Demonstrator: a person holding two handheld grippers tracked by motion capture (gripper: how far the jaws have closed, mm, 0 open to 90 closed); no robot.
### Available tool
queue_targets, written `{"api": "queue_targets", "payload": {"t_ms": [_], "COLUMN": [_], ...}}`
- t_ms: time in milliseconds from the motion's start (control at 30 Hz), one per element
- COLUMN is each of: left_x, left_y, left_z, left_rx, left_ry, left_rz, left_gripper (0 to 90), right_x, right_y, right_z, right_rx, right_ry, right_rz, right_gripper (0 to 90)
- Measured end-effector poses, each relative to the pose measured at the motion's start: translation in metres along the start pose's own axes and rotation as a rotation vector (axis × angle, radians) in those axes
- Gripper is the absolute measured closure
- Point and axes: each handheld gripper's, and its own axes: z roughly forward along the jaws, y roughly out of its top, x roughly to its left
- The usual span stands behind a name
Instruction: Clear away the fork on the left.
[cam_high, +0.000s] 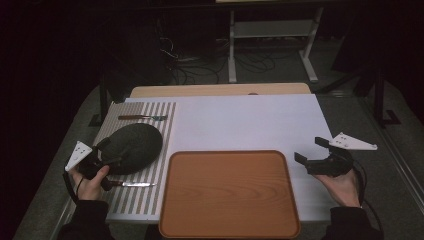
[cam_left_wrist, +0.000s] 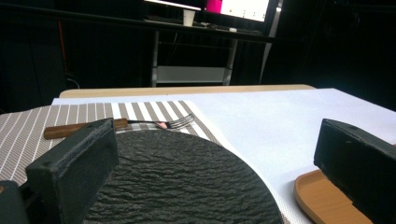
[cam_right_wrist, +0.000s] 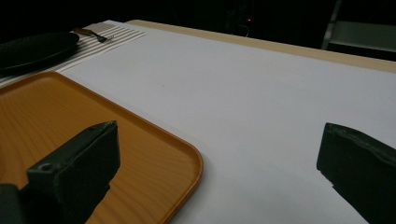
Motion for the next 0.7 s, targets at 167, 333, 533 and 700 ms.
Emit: {"api": "queue_targets", "payload": {"t_ms": [167, 333, 533, 700], "left_x": [-0.0004, -0.0009, -0.0023, -0.0052], "left_y": [0.0, 0.0002, -0.0015, -0.0018], "left_z": [-0.0007, -0.0018, -0.0024, -0.0012], "left_rx": [-0.002, 0.002, 0.013, 0.026], "left_ry": [0.002, 0.004, 0.015, 0.012], "left_rz": [0.004, 0.01, 0.015, 0.026], "left_gripper": [0.0, 0.0, 0.0, 0.0], "right_x": [0.001, 0.0021, 0.0027, 0.0034], "right_y": [0.0002, 0.0002, 0.0001, -0.0001], "right_z": [-0.0008, -0.0013, -0.0014, -0.0024], "right_rx": [-0.002, -0.001, 0.005, 0.007], "right_ry": [-0.001, 0.0, -0.002, -0.006], "right_rz": [-0.007, -0.01, -0.019, -0.022], "right_gripper": [0.0, 0.0, 0.0, 0.0]}}
